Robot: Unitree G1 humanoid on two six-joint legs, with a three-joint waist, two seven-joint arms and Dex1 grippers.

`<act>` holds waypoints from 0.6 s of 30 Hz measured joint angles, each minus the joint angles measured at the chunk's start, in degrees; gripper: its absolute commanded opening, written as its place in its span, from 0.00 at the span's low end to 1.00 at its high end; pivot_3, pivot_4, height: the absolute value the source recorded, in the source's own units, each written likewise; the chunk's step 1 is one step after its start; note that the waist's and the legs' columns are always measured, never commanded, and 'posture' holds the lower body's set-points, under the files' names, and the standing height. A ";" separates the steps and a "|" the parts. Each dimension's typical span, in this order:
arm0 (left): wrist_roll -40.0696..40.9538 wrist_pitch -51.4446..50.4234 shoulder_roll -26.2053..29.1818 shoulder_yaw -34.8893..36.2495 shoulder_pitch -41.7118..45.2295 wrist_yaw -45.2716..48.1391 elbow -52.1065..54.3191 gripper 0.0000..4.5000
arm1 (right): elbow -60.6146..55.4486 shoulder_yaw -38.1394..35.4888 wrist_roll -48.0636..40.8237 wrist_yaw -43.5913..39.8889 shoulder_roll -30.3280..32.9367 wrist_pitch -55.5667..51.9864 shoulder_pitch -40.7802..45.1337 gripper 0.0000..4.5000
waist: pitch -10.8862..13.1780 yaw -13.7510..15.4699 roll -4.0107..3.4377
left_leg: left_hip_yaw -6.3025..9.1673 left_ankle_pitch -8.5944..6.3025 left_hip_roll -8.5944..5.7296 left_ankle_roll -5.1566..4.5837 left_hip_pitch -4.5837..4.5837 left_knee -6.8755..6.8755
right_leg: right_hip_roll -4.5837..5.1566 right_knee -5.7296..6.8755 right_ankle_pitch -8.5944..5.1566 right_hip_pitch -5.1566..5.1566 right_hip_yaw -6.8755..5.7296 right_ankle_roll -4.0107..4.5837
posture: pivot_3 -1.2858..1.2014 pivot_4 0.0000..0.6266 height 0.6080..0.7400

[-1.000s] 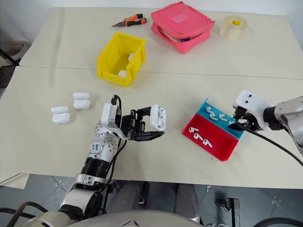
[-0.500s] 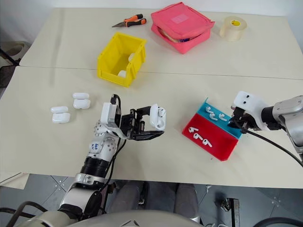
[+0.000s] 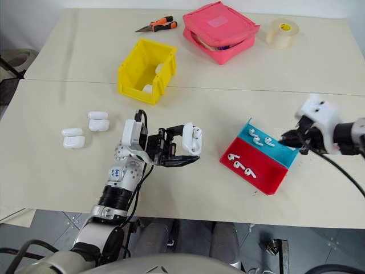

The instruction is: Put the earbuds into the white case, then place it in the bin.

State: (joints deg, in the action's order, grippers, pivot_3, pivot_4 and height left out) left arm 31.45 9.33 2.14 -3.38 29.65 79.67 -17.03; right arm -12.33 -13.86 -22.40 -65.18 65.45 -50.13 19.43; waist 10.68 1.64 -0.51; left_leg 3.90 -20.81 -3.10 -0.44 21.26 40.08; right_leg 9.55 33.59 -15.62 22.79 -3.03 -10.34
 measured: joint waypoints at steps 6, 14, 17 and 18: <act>0.02 -2.38 -1.22 0.04 2.18 -1.12 -2.22 0.62 | -11.46 -11.87 -16.22 8.51 -21.14 -3.88 -3.46 0.10 | 0.00 -0.04 0.04 | 0.03 0.00 -0.01 0.00 0.00 -0.02 | 0.00 0.04 0.00 0.01 -0.01 0.00 | 0.52 0.24 1.00; 0.03 -4.84 -1.61 0.09 3.84 -2.32 -2.40 0.62 | -22.63 -15.33 -40.73 28.54 -44.39 -2.11 -7.93 0.10 | -0.02 -0.19 0.00 | 0.05 0.00 -0.05 0.00 -0.05 0.00 | 0.00 0.14 0.00 0.03 0.04 0.00 | 0.52 0.24 1.00; 0.09 -6.24 -1.69 0.11 3.84 -3.17 -2.37 0.62 | -24.26 -14.06 -46.29 33.24 -47.07 0.48 -9.50 0.10 | -0.03 -0.26 -0.01 | 0.04 0.00 -0.05 0.00 -0.07 -0.01 | 0.00 0.16 0.00 0.03 0.04 0.00 | 0.52 0.24 1.00; 0.10 -6.76 -1.71 0.11 3.84 -3.52 -2.29 0.62 | -24.77 -13.32 -47.61 34.46 -47.80 1.47 -10.07 0.10 | -0.03 -0.29 -0.01 | 0.04 0.00 -0.05 0.00 -0.08 -0.01 | 0.00 0.17 0.00 0.03 0.04 0.00 | 0.52 0.24 1.00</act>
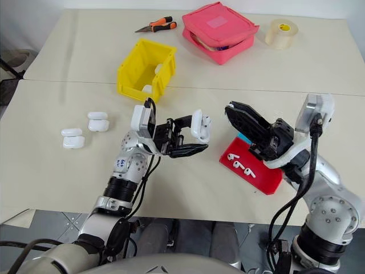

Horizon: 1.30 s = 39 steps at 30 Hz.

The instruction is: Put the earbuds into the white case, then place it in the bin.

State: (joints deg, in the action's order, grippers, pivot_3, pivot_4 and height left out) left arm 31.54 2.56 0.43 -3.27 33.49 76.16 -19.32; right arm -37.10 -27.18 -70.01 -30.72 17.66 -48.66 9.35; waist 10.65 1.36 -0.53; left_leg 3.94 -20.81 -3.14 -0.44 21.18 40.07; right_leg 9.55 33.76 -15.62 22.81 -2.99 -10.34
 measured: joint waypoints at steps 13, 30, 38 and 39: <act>0.00 -2.63 0.10 -0.01 0.03 -2.32 1.41 0.62 | -2.96 13.24 0.75 2.72 -2.50 10.62 -7.08 0.10 | -0.01 -0.02 -0.01 | -0.02 0.00 -0.02 -0.01 -0.03 -0.01 | -0.02 0.03 -0.01 0.00 0.02 0.01 | 0.52 0.24 1.00; -0.02 -3.97 0.35 -0.03 -0.07 -3.36 2.06 0.62 | 0.30 19.94 6.85 -0.58 -1.81 19.60 -10.19 0.10 | 0.00 -0.06 -0.01 | -0.04 0.00 -0.02 -0.02 -0.04 -0.03 | -0.02 0.02 -0.01 0.00 0.04 0.01 | 0.52 0.24 1.00; 0.57 -4.41 1.05 1.66 0.27 -3.20 3.18 0.62 | 0.52 20.23 6.57 -0.82 4.50 17.47 -10.46 0.63 | 0.00 0.06 -0.01 | -0.03 0.00 -0.03 -0.02 -0.02 -0.02 | -0.02 0.01 -0.01 0.00 0.04 0.02 | 0.52 0.24 1.00; 0.59 -4.47 1.44 1.66 0.41 -2.98 3.26 0.62 | 0.52 19.86 6.44 -1.07 5.45 17.33 -10.22 0.63 | 0.00 0.07 -0.01 | -0.04 0.00 -0.03 -0.02 -0.02 -0.02 | -0.02 -0.01 -0.01 -0.01 0.04 0.02 | 0.52 0.24 1.00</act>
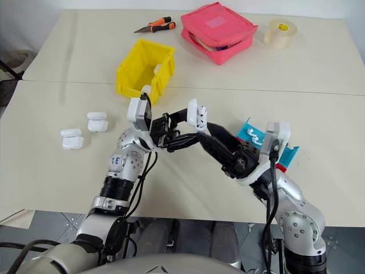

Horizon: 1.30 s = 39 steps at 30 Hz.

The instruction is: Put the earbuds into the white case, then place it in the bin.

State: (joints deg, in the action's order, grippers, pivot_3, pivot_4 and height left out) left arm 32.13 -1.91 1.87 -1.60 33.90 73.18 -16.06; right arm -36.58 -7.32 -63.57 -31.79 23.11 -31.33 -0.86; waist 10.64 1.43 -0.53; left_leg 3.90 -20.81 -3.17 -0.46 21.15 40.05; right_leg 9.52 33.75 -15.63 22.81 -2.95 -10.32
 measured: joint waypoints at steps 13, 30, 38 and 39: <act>-15.67 2.99 19.78 -6.98 1.88 1.77 1.22 0.62 | 1.57 -5.74 7.26 -8.47 21.93 -2.80 4.49 0.01 | 0.01 -0.03 0.02 | -0.10 0.00 0.03 0.00 0.01 0.00 | -0.02 0.01 0.00 0.00 0.00 0.01 | 0.52 0.24 1.00; -19.26 0.11 19.30 -11.88 0.79 -3.00 7.18 0.62 | 6.99 8.74 18.85 -11.15 20.73 -7.49 15.63 0.01 | 0.03 0.15 0.05 | 0.05 0.00 0.02 0.01 0.10 -0.01 | -0.01 -0.01 -0.01 0.06 -0.06 0.02 | 0.52 0.24 1.00; -11.93 -0.11 19.59 -5.86 -4.56 -3.51 11.98 0.62 | 7.36 -4.45 19.49 -16.66 20.18 0.51 1.39 0.20 | 0.04 -0.22 0.07 | -0.02 0.01 0.10 0.03 0.01 -0.05 | -0.04 0.02 -0.01 0.05 -0.02 0.02 | 0.52 0.24 1.00; -11.10 -0.71 19.84 -4.71 -5.80 -4.13 12.74 0.62 | 7.35 -6.20 19.47 -17.00 19.15 2.37 0.48 0.27 | 0.04 -0.25 0.07 | -0.03 0.02 0.11 0.04 -0.02 -0.05 | -0.05 0.04 -0.01 0.05 -0.01 0.02 | 0.52 0.24 1.00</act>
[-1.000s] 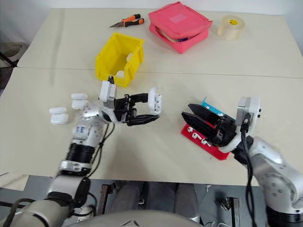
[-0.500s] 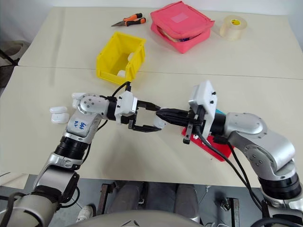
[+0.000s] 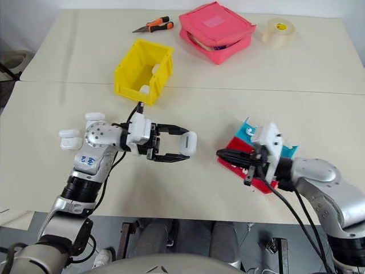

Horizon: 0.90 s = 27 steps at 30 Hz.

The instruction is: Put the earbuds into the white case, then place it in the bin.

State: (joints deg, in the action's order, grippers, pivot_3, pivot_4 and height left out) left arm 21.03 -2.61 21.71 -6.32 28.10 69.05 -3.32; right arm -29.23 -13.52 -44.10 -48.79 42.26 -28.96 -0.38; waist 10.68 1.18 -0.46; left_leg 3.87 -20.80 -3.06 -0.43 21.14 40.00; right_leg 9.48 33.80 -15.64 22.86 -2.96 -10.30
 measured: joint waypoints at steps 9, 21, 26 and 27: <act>6.02 -10.60 -0.41 15.03 -9.76 -20.55 6.03 0.62 | -1.21 -4.59 5.48 -0.07 -7.21 14.11 -4.41 0.94 | 0.00 0.16 0.00 | 0.05 -0.01 -0.02 0.03 -0.04 0.03 | 0.01 0.04 0.00 0.00 0.07 0.00 | 0.52 0.24 1.00; 1.48 -14.89 -3.01 20.97 14.44 -46.28 -13.69 0.62 | -2.31 -1.70 11.42 4.24 -9.81 18.70 -2.64 0.99 | -0.01 0.89 0.06 | -0.02 0.08 -0.12 0.11 -0.02 -0.02 | 0.00 0.04 0.01 -0.01 0.03 -0.01 | 0.52 0.24 1.00; -2.55 -13.44 -2.56 17.78 23.42 -45.00 -29.14 0.62 | -2.31 -0.26 11.48 5.30 -9.79 17.75 -1.98 0.99 | 0.02 0.04 0.10 | -0.27 0.06 -0.14 0.08 0.00 -0.10 | 0.00 0.00 0.01 0.01 -0.06 -0.01 | 0.52 0.24 1.00; -3.13 -13.12 -2.58 17.37 24.24 -44.64 -30.96 0.62 | -2.33 -0.22 11.49 5.62 -9.79 17.72 -1.92 0.99 | 0.02 -0.10 0.10 | -0.37 0.06 -0.13 0.08 0.01 -0.11 | 0.00 -0.01 0.01 0.04 -0.06 -0.01 | 0.52 0.24 1.00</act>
State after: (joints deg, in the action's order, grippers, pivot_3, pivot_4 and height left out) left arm 17.89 -15.74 19.13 11.05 52.34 24.41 -34.29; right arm -31.56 -13.74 -32.61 -43.17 32.46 -11.24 -2.30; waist 10.70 1.09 -0.36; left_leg 3.50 -20.73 -3.18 -0.35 21.15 39.89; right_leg 9.48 33.79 -15.63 22.90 -3.02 -10.32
